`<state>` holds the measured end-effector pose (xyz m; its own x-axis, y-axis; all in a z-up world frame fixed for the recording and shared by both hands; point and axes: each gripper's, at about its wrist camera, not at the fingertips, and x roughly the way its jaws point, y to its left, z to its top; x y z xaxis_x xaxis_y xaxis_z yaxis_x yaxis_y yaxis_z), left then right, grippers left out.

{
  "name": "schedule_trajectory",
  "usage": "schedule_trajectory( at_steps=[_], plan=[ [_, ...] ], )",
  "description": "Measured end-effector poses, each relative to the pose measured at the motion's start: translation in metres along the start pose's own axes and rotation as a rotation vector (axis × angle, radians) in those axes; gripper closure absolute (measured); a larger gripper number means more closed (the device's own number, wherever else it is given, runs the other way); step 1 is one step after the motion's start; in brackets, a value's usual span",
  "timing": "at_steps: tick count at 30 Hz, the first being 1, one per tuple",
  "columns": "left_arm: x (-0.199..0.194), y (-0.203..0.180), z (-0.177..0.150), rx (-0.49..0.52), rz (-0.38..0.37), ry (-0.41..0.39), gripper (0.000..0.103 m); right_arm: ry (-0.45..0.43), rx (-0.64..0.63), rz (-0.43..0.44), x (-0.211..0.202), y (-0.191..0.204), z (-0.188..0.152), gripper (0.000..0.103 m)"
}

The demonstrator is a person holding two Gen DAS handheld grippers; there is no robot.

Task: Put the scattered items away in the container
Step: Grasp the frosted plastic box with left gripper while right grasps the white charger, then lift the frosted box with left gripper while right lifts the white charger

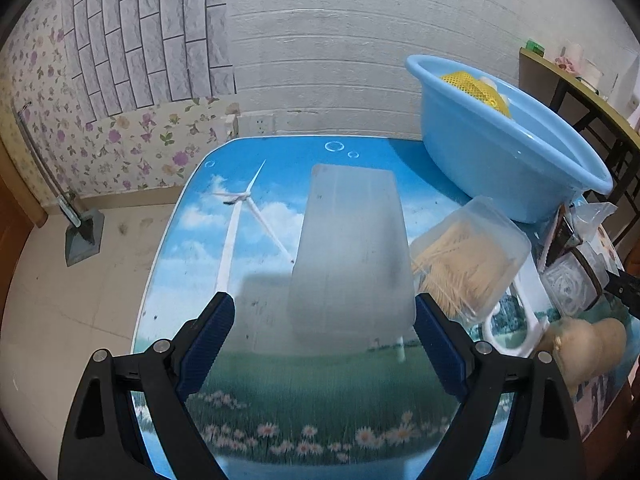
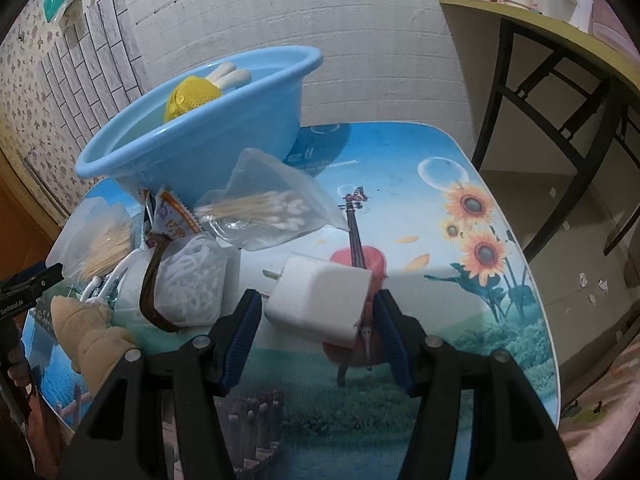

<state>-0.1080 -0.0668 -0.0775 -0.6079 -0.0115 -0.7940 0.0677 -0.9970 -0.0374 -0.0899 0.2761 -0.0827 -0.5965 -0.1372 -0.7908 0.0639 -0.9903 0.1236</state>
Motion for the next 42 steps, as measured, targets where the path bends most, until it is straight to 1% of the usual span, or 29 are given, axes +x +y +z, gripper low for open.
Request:
schedule_trajectory(
  at_steps=[12,15,17,19,28,33,38,42],
  plan=[
    [0.013,-0.007,0.01,0.041,0.006,0.002,0.013,0.012,-0.028,-0.003,0.013,0.01,0.01,0.045],
    [0.014,-0.007,0.011,0.048,0.002,-0.005,0.015,0.019,-0.041,-0.011,0.017,0.014,0.013,0.041],
    [0.013,-0.008,0.01,0.058,-0.017,-0.013,0.033,0.02,-0.044,-0.022,0.019,0.016,0.014,0.039],
    [0.015,-0.009,0.009,0.065,-0.04,-0.005,0.042,0.02,-0.042,-0.031,0.02,0.016,0.015,0.038],
    [0.012,-0.009,0.007,0.089,-0.044,-0.014,0.043,0.021,-0.034,-0.058,0.024,0.016,0.021,0.037],
    [0.007,-0.011,0.002,0.091,-0.044,-0.014,0.043,0.013,-0.044,-0.055,0.025,0.018,0.024,0.037],
    [-0.003,-0.012,-0.006,0.08,-0.044,-0.019,0.043,0.003,-0.11,-0.033,0.021,0.023,0.018,0.039],
    [-0.011,-0.015,-0.013,0.08,-0.043,-0.016,0.043,0.013,-0.108,0.008,0.016,0.021,0.013,0.039]
  ],
)
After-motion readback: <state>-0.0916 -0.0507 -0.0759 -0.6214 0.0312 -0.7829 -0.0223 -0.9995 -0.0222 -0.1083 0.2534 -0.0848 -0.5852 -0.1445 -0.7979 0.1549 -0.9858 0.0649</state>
